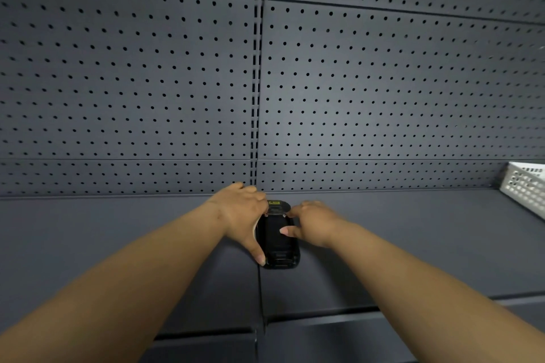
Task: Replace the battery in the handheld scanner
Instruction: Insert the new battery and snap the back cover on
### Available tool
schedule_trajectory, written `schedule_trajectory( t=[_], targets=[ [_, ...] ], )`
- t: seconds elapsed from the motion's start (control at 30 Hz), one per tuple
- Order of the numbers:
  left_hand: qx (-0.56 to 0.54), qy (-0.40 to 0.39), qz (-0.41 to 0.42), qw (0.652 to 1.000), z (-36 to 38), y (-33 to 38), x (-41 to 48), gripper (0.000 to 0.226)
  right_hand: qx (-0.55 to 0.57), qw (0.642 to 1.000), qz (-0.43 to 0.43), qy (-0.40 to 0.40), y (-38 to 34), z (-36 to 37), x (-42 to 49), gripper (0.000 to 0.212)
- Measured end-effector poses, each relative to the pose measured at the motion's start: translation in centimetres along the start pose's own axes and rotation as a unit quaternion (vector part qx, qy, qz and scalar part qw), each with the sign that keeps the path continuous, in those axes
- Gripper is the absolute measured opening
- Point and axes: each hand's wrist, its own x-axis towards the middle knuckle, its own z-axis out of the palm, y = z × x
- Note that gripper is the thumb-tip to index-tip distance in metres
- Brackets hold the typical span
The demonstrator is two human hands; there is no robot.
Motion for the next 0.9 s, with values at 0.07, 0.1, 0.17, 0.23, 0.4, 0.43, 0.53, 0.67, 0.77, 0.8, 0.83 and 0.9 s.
schedule_trajectory(
  t=[0.07,0.1,0.17,0.23,0.4,0.43,0.53,0.67,0.77,0.8,0.83,0.9],
  targets=[
    [-0.008,-0.008,-0.002,1.0,0.0,-0.1,0.2,0.1,0.001,1.0,-0.004,-0.001,0.0,-0.1,-0.1,0.055],
    [-0.011,-0.011,-0.001,1.0,-0.1,-0.1,0.2,0.1,0.003,1.0,-0.005,0.0,0.0,-0.1,-0.1,0.055],
    [-0.013,-0.018,0.001,1.0,-0.2,-0.1,0.4,0.098,0.008,1.0,-0.004,-0.003,0.0,-0.1,-0.1,0.055],
    [-0.014,-0.024,0.002,1.0,-0.3,-0.1,0.6,0.097,0.008,1.0,-0.003,-0.003,0.1,0.0,0.0,0.056],
    [-0.022,-0.025,-0.001,0.999,0.1,-0.3,0.7,0.099,0.005,1.0,-0.004,-0.003,0.1,0.0,0.1,0.056],
    [-0.026,-0.025,-0.003,0.999,0.2,-0.3,0.7,0.099,0.006,1.0,-0.004,-0.004,0.1,0.0,0.1,0.055],
    [-0.043,-0.025,-0.01,0.999,0.6,-0.4,0.7,0.098,0.012,1.0,-0.006,0.001,0.2,0.1,0.2,0.054],
    [-0.062,-0.024,-0.018,0.998,0.9,-0.5,0.5,0.093,0.016,1.0,-0.008,0.004,0.3,0.2,0.2,0.054],
    [-0.067,-0.024,-0.017,0.997,1.2,-0.4,0.1,0.085,0.019,1.0,-0.009,0.002,0.2,0.1,0.2,0.054],
    [-0.074,-0.02,-0.019,0.997,1.4,-0.4,-0.1,0.082,0.019,1.0,-0.008,0.004,0.2,0.3,0.2,0.055],
    [-0.08,-0.02,-0.022,0.996,1.6,-0.4,-0.2,0.08,0.02,1.0,-0.004,0.003,0.2,0.2,0.2,0.055],
    [-0.086,-0.01,-0.031,0.996,1.8,-0.4,-0.5,0.078,0.016,1.0,-0.001,0.005,0.3,0.2,0.1,0.056]
  ],
)
